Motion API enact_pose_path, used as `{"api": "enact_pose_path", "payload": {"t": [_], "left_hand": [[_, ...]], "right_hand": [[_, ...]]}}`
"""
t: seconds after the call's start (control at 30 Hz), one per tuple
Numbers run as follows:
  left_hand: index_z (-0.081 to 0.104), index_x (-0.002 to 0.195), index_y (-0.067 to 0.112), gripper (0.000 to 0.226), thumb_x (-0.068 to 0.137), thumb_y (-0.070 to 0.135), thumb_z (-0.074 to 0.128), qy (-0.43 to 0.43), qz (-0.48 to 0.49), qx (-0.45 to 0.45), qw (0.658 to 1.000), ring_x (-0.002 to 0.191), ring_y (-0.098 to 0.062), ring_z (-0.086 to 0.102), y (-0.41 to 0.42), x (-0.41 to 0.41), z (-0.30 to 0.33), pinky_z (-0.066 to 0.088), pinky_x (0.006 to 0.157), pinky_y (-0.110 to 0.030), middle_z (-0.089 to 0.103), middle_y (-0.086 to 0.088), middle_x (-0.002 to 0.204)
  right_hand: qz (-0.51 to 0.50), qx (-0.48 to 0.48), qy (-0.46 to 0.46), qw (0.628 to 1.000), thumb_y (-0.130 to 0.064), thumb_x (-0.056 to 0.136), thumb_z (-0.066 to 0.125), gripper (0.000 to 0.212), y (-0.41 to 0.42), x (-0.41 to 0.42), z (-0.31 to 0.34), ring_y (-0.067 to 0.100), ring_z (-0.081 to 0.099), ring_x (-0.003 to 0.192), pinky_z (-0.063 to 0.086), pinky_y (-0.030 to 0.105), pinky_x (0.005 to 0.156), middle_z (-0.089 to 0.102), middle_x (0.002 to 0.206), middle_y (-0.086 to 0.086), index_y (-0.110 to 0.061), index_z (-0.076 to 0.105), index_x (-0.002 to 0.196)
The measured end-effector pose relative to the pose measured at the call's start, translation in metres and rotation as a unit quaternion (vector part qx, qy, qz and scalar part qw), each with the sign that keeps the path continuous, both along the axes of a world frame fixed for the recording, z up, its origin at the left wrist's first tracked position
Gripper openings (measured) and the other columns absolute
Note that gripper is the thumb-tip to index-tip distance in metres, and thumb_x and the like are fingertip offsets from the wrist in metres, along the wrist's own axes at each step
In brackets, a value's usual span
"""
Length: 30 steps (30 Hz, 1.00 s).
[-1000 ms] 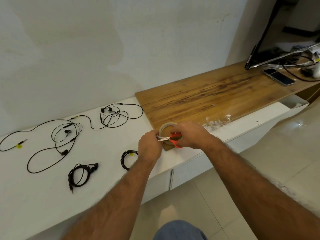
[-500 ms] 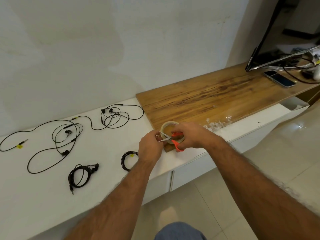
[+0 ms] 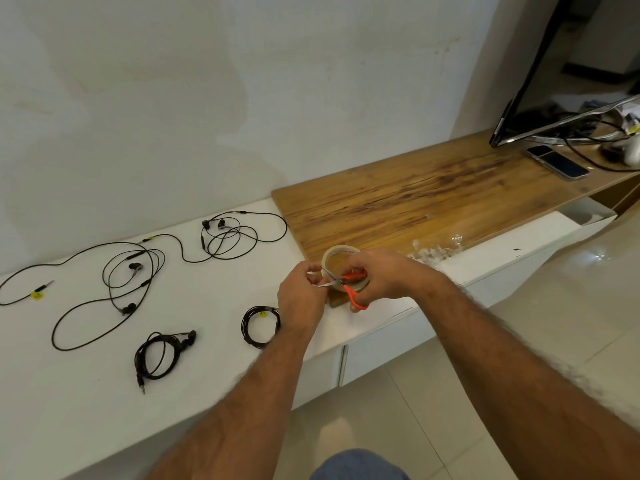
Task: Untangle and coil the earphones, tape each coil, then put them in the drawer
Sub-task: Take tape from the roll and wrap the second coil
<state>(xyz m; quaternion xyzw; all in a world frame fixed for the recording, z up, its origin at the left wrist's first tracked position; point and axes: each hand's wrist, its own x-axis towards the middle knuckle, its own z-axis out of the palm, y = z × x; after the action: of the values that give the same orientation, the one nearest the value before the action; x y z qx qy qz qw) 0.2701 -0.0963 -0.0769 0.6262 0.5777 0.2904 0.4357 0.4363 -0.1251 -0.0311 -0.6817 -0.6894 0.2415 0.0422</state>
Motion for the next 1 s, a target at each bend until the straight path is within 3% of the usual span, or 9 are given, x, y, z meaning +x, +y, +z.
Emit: {"api": "enact_pose_path", "payload": {"t": [0.3, 0.47, 0.57, 0.73, 1.0], "left_hand": [[0.068, 0.099, 0.023, 0.015, 0.088, 0.03, 0.063, 0.042, 0.017, 0.057, 0.997, 0.072, -0.016, 0.068, -0.003, 0.002, 0.001, 0.059, 0.071, -0.037, 0.07, 0.006, 0.084], [0.068, 0.101, 0.021, 0.016, 0.093, 0.028, 0.056, 0.093, 0.016, 0.079, 0.992, 0.075, -0.015, 0.067, -0.004, 0.004, 0.0, 0.054, 0.068, -0.029, 0.071, 0.005, 0.085], [0.067, 0.106, 0.023, 0.019, 0.094, 0.026, 0.052, 0.116, 0.021, 0.082, 0.99, 0.086, -0.018, 0.064, -0.004, 0.008, 0.001, 0.044, 0.066, -0.025, 0.071, 0.002, 0.093], [0.066, 0.114, 0.02, 0.03, 0.093, 0.015, 0.045, 0.098, 0.039, 0.049, 0.993, 0.098, -0.021, 0.064, -0.007, 0.01, -0.001, 0.047, 0.076, -0.029, 0.071, -0.001, 0.103], [0.068, 0.11, 0.018, 0.021, 0.094, 0.022, 0.055, 0.104, 0.054, 0.052, 0.992, 0.095, -0.017, 0.063, -0.005, 0.008, 0.001, 0.041, 0.074, -0.022, 0.071, 0.0, 0.102]], "right_hand": [[0.005, -0.035, 0.052, 0.998, -0.044, 0.063, 0.086, 0.064, -0.001, 0.001, 0.001, 0.013, 0.053, 0.104, 0.052, 0.031, 0.085, 0.056, 0.112, -0.01, -0.031, 0.059, 0.119], [-0.031, -0.052, 0.176, 0.983, -0.039, 0.06, 0.089, 0.057, -0.002, 0.007, 0.0, 0.01, 0.059, 0.096, 0.053, 0.029, 0.081, 0.062, 0.103, -0.01, -0.029, 0.063, 0.11], [-0.114, 0.018, 0.234, 0.966, -0.041, 0.062, 0.088, 0.051, -0.004, 0.01, -0.009, 0.014, 0.061, 0.09, 0.053, 0.03, 0.076, 0.065, 0.098, -0.005, -0.027, 0.064, 0.105], [-0.218, 0.108, 0.262, 0.934, -0.045, 0.074, 0.08, 0.041, -0.003, 0.007, -0.022, 0.014, 0.063, 0.076, 0.051, 0.03, 0.063, 0.067, 0.087, -0.001, -0.024, 0.063, 0.106], [-0.215, 0.093, 0.231, 0.944, -0.041, 0.074, 0.081, 0.043, -0.003, 0.004, -0.029, 0.014, 0.063, 0.078, 0.052, 0.032, 0.069, 0.068, 0.089, -0.002, -0.024, 0.063, 0.11]]}}
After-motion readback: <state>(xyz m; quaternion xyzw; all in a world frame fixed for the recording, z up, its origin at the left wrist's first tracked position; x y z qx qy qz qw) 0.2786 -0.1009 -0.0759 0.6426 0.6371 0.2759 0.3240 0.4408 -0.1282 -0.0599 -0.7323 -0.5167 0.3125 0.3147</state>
